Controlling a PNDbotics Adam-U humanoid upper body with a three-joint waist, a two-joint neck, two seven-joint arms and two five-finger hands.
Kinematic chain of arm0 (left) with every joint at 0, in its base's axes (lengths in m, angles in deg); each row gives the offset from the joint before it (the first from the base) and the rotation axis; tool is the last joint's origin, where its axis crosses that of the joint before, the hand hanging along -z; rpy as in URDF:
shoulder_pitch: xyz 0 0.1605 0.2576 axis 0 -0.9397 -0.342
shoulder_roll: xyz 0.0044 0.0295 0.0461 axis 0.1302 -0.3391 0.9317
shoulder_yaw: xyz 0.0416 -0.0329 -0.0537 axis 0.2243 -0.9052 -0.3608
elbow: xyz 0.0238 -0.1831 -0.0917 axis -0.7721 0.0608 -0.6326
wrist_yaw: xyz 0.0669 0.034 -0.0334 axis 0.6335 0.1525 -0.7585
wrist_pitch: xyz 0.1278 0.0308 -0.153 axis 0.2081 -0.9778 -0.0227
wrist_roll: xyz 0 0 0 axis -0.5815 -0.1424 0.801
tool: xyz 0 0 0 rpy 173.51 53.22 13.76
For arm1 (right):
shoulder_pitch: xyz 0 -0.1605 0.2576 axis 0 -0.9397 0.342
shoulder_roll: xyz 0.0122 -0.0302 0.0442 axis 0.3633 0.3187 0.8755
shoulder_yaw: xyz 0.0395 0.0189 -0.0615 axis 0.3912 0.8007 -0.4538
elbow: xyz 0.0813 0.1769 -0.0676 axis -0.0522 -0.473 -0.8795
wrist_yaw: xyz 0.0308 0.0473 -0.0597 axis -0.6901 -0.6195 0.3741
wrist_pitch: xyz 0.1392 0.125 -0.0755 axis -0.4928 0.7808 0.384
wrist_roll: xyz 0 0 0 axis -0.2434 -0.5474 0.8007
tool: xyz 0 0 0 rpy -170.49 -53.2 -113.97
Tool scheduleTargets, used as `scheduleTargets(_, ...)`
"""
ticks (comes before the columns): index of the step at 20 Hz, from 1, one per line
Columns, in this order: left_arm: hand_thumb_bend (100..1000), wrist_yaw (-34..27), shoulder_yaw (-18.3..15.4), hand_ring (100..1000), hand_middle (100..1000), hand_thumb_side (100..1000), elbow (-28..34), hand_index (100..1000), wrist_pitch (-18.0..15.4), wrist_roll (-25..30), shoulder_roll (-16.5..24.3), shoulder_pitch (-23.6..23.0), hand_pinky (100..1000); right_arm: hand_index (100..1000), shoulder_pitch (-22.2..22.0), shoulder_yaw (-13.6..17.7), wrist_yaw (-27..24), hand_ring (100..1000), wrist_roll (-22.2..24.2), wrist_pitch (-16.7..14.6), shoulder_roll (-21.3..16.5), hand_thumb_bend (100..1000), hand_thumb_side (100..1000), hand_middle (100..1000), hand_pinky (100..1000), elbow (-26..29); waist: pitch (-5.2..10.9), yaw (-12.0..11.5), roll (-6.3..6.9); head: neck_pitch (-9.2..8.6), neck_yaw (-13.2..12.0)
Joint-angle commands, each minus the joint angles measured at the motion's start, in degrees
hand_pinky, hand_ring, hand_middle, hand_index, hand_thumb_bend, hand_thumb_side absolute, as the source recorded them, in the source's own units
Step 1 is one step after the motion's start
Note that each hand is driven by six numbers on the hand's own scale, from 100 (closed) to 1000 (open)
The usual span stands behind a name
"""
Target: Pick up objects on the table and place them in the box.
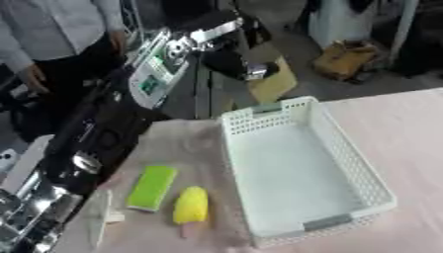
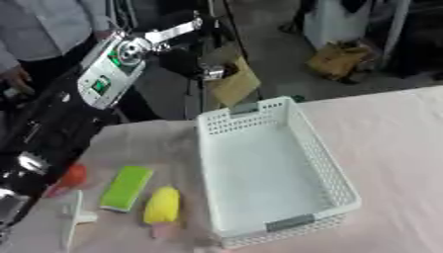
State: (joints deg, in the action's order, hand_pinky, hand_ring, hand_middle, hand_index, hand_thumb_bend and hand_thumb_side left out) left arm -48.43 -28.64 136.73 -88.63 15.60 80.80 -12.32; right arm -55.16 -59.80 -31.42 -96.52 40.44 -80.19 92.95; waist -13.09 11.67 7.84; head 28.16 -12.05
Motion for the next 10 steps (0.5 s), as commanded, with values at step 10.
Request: scheduleTargets(10,100,6.8,0.4,249,256,468,-1.8,436,-1.6,-8.2,-2.4,-0.9,383,598,1.3,0.1,-0.3,825,0.3,-0.2,-0.5,100,1000,673,822,1.0,-0.21,0.1,-0.77,-0.96,-0.4)
